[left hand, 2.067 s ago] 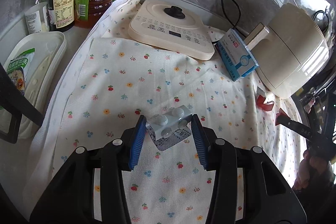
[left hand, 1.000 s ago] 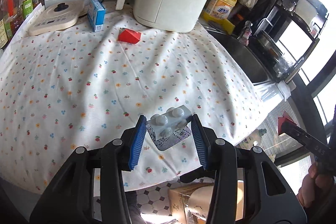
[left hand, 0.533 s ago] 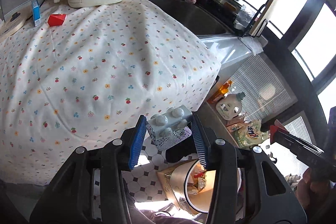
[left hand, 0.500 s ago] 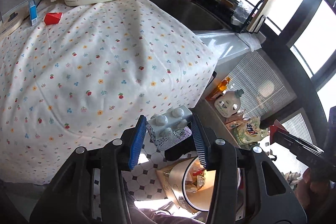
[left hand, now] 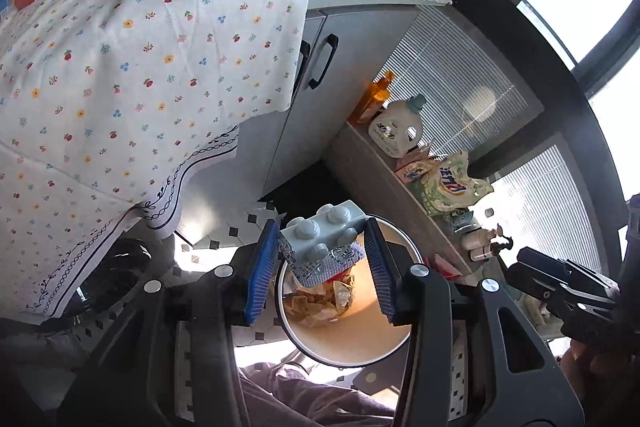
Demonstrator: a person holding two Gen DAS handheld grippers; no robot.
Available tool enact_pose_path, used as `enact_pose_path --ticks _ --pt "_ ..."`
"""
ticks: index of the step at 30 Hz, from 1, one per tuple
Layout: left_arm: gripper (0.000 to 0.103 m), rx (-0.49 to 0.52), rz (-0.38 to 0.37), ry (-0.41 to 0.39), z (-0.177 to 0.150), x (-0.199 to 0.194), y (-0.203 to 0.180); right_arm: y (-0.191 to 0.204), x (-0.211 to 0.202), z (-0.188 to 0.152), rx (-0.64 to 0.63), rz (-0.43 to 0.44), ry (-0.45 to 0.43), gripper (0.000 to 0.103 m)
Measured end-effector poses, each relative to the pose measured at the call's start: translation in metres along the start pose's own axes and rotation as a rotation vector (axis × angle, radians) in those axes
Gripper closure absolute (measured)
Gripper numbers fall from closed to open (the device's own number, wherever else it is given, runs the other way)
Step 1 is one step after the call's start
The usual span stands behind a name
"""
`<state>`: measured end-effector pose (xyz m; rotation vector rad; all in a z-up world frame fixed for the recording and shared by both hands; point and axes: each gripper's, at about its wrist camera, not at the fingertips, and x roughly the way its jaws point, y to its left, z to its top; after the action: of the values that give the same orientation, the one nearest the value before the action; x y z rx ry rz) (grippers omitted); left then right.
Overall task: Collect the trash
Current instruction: 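Carry the blister pack and red wrapper with both tools over the bucket, then open both tools to drop the blister pack and red wrapper into the bucket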
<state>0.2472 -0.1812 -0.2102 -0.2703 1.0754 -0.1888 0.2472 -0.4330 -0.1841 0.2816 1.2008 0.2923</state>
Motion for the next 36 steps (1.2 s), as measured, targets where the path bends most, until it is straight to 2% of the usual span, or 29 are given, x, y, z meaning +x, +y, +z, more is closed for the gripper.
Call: enact_pose_path --ticks 5,17,18,20,22,27,32,36 --pt "0.059 0.026 -0.005 0.026 -0.014 0.009 -0.02 -0.023 -0.009 -0.013 0.031 -0.003 -0.008 0.052" --pt "0.058 0.11 -0.042 0.093 -0.019 0.032 -0.067 -0.071 -0.033 -0.026 0.117 -0.042 -0.048 0.05" --pt "0.056 0.125 -0.05 0.107 -0.019 0.033 -0.072 -0.075 -0.034 -0.026 0.125 -0.044 -0.052 0.05" --pt "0.041 0.146 -0.065 0.113 -0.018 0.034 -0.08 -0.08 -0.036 -0.027 0.139 -0.05 -0.059 0.05" --pt "0.034 0.162 -0.084 0.104 -0.016 0.031 -0.085 -0.083 -0.038 -0.027 0.152 -0.052 -0.064 0.05" --pt "0.031 0.185 -0.08 0.092 -0.004 0.022 -0.084 -0.083 -0.039 -0.024 0.172 -0.05 -0.08 0.05" --pt "0.027 0.154 -0.045 0.041 0.016 0.003 -0.062 -0.068 -0.039 -0.013 0.158 -0.034 -0.096 0.05" --pt "0.02 0.122 0.006 -0.035 0.034 -0.02 -0.037 -0.05 -0.037 0.001 0.127 -0.023 -0.117 0.039"
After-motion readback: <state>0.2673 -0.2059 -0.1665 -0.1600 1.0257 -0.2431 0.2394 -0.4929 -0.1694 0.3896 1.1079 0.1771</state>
